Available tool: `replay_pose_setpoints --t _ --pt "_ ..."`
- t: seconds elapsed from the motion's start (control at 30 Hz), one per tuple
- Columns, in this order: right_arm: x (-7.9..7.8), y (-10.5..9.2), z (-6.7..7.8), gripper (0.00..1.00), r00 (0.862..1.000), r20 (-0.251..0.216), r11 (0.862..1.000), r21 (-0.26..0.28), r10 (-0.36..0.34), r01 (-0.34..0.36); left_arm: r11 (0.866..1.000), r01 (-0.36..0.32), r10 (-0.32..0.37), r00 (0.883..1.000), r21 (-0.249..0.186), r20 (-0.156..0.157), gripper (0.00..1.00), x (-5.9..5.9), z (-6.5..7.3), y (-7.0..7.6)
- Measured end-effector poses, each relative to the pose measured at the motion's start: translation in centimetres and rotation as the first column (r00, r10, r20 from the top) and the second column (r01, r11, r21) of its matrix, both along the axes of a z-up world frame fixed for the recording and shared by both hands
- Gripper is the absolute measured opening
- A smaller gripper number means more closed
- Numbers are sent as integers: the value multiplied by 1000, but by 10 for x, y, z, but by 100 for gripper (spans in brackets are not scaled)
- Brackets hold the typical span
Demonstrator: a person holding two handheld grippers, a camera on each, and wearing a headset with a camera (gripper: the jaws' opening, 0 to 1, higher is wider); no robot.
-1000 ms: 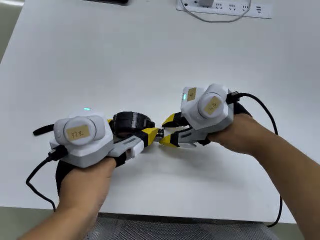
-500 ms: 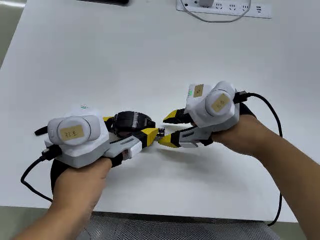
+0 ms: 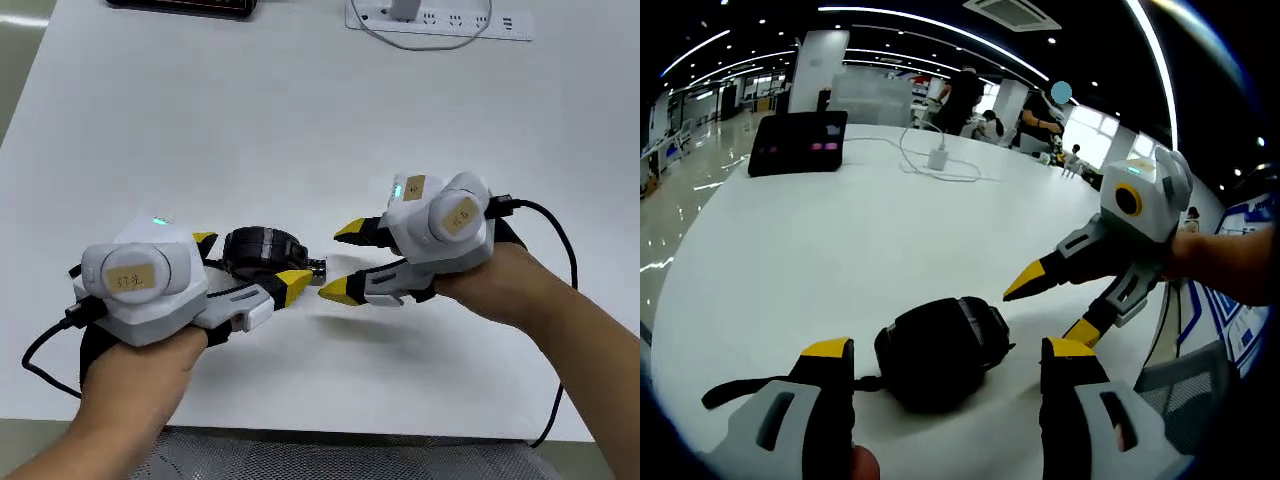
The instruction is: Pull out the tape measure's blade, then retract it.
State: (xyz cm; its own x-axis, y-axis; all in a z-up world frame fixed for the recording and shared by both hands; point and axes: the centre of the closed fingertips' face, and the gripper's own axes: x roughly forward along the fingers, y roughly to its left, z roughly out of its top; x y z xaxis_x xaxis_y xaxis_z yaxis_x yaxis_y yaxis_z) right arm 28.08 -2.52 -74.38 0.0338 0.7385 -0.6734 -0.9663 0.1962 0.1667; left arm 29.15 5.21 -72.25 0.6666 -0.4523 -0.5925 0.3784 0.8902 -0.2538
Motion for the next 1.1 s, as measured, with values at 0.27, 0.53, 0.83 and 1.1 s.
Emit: replay_pose_setpoints --t 0.27,0.53,0.83,1.1 --pt "-4 -16 3 51 997 -16 997 0 -72 72 998 24 -26 999 54 34 83 -5 2 14" --pt "-8 -25 10 58 994 6 994 18 -109 109 992 94 -98 994 82 48 84 -13 6 17" --pt "-13 -38 19 67 988 18 987 51 -156 155 977 180 -187 981 112 58 90 -28 6 18" --pt "-18 -47 24 75 980 27 979 66 -195 193 976 192 -199 978 106 65 91 -35 10 29"
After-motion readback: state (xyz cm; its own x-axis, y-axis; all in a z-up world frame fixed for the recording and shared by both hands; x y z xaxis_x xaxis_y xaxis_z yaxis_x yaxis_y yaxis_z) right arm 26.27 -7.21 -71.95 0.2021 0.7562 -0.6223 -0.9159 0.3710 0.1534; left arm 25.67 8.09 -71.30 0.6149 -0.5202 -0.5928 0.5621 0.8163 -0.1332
